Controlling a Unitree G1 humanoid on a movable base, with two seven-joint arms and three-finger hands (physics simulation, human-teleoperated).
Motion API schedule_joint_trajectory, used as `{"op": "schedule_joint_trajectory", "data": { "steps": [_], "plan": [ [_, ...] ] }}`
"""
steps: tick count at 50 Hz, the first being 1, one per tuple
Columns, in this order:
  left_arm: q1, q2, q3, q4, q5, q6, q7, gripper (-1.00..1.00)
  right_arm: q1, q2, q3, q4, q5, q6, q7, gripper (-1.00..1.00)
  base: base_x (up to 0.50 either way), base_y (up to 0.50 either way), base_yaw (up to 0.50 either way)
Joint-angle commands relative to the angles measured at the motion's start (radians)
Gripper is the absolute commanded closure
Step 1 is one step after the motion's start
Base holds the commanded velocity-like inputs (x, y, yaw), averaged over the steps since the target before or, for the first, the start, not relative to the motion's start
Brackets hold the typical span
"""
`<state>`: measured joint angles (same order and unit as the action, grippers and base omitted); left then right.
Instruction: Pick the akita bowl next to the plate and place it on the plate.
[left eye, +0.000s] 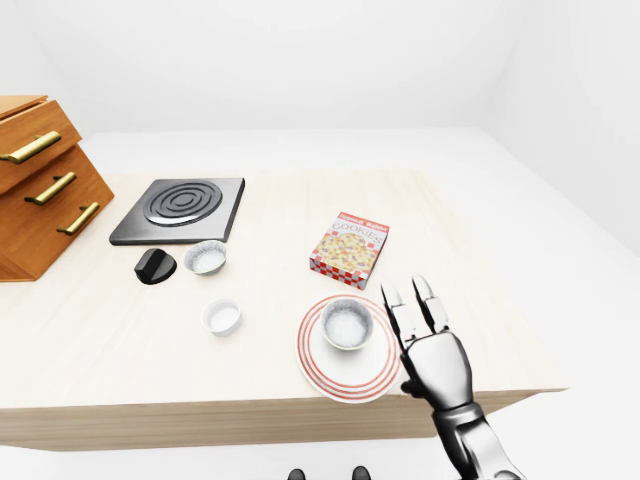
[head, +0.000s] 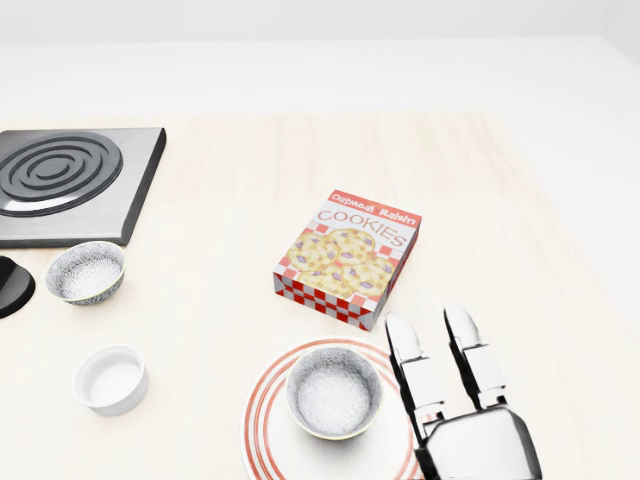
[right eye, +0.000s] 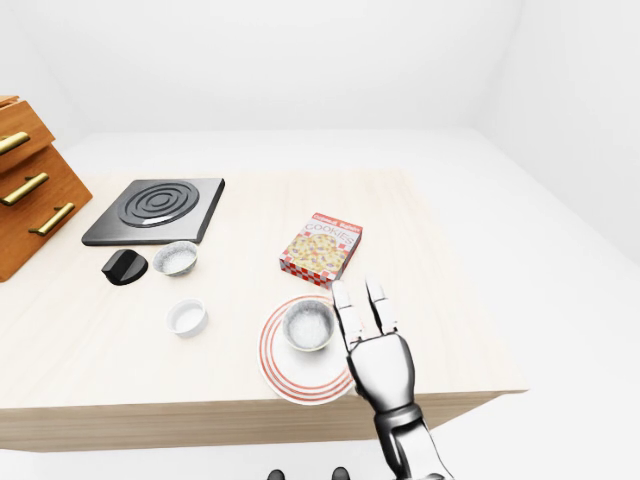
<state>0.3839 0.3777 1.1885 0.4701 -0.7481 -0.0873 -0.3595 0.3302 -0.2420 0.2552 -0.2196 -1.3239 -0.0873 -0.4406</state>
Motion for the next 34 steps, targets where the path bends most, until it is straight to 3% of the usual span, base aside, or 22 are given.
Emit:
{"op": "schedule_joint_trajectory", "data": {
  "steps": [1,6,8,12,18,25,34],
  "plan": [
    [-0.009,-0.007,-0.006,-0.024,0.031,0.000,0.021,-1.00,0.152,-0.015,-0.222,-0.306,0.409,0.000,0.441,-1.00,0.00,0.00,0.00],
    [-0.009,-0.009,0.000,-0.032,0.035,0.000,0.021,-1.00,0.149,0.013,-0.369,-0.375,0.662,0.000,0.789,-1.00,0.00,0.00,0.00],
    [-0.010,-0.015,-0.003,-0.050,0.041,0.000,0.028,-1.00,0.113,0.017,-0.425,-0.433,0.830,0.000,0.942,-1.00,0.00,0.00,0.00],
    [-0.012,-0.018,0.003,-0.057,0.049,0.000,0.025,-1.00,-0.015,0.097,-0.509,-0.445,0.988,0.000,1.134,-1.00,0.00,0.00,0.00],
    [-0.012,-0.017,0.008,-0.054,0.047,0.000,0.019,-1.00,-0.124,0.158,-0.576,-0.434,1.046,0.000,1.139,-1.00,0.00,0.00,0.00],
    [-0.010,-0.022,0.016,-0.066,0.048,0.000,0.019,-1.00,-0.149,0.183,-0.568,-0.427,1.027,0.000,1.139,-1.00,0.00,0.00,0.00],
    [-0.008,-0.018,0.020,-0.048,0.038,0.000,0.008,-1.00,-0.249,0.145,-0.564,-0.398,0.975,0.000,1.040,-1.00,0.00,0.00,0.00]
  ]
}}
